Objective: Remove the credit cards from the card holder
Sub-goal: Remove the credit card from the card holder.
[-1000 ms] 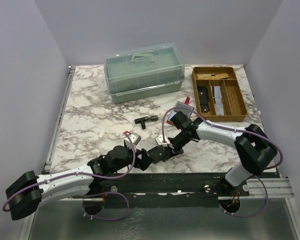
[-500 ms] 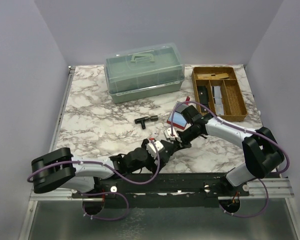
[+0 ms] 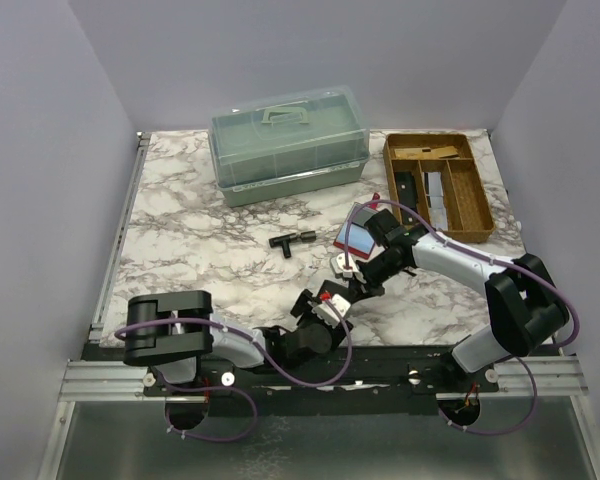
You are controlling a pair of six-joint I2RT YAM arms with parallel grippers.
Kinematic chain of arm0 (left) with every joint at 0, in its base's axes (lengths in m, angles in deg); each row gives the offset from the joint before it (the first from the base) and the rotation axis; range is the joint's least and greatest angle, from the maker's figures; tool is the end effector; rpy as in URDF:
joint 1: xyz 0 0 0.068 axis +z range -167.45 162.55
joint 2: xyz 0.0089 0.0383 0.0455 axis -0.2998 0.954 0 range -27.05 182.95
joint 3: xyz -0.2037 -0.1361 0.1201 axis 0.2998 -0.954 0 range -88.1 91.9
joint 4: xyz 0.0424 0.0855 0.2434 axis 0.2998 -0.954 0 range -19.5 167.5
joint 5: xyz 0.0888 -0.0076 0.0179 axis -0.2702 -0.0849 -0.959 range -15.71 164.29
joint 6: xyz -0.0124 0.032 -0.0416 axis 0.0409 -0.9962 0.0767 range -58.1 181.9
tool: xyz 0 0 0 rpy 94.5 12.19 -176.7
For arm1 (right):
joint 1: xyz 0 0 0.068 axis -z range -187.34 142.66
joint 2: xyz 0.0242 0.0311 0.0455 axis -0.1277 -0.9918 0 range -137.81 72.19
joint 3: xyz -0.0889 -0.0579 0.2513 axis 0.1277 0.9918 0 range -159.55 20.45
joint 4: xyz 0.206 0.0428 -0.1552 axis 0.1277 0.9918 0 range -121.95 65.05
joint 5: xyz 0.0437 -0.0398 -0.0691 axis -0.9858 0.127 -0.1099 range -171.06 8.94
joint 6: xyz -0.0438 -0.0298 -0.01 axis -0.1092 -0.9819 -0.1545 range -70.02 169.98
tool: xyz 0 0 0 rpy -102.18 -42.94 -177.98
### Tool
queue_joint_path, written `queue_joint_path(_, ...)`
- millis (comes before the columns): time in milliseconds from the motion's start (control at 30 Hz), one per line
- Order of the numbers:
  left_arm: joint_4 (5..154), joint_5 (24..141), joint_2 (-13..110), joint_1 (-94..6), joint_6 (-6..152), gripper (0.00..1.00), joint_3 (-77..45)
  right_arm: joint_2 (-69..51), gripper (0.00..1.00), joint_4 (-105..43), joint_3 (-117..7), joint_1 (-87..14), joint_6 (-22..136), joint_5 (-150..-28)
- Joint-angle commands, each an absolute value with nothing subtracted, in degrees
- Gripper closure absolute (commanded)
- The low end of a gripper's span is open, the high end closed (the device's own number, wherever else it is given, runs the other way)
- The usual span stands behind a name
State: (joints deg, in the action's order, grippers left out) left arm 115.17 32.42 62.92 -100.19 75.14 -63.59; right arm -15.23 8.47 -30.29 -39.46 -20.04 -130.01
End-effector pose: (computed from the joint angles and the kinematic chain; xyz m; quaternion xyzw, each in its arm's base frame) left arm 0.0571 -0.2599 0.1327 0.3042 0.7623 -0.1537 0.5502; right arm 0.2078 0.1622 0.1841 -0.7327 0.5321 0.3562 0.2304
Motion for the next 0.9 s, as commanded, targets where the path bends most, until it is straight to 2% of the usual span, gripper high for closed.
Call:
queue_joint_path(0, 116.7, 21.8, 67.5, -101.9, 76.5, 0.2, -61.1, -14.8, 1.0, 10.4, -31.9, -38.7, -20.7, -132.8)
queue_joint_path(100, 116.3, 20.8, 67.3, -101.9, 78.3, 0.44, -61.7, -14.7, 1.0, 10.5, -31.9, -38.4, -20.7, -132.9)
queue_joint_path(233, 113.2, 20.5, 61.8, -101.6, 82.2, 0.63, -63.3, -14.8, 1.0, 10.8, -31.9, -37.9, -20.9, -132.6)
queue_joint_path(333, 106.9, 24.7, 56.3, -99.4, 88.9, 0.79, -64.5, -14.7, 1.0, 10.9, -31.9, -37.3, -21.1, -132.2)
queue_joint_path(533, 105.4, 39.3, 42.8, -90.8, 103.5, 0.87, -72.3, -14.9, 1.0, 10.8, -31.7, -36.4, -21.2, -131.5)
queue_joint_path(700, 103.7, 47.9, 33.1, -84.8, 110.3, 1.0, -77.3, -15.9, 1.0, 10.2, -31.4, -36.1, -20.7, -129.6)
queue_joint_path(867, 100.3, 52.4, 28.2, -81.6, 114.2, 1.0, -79.7, -17.4, 1.0, 9.3, -31.4, -35.8, -19.5, -127.9)
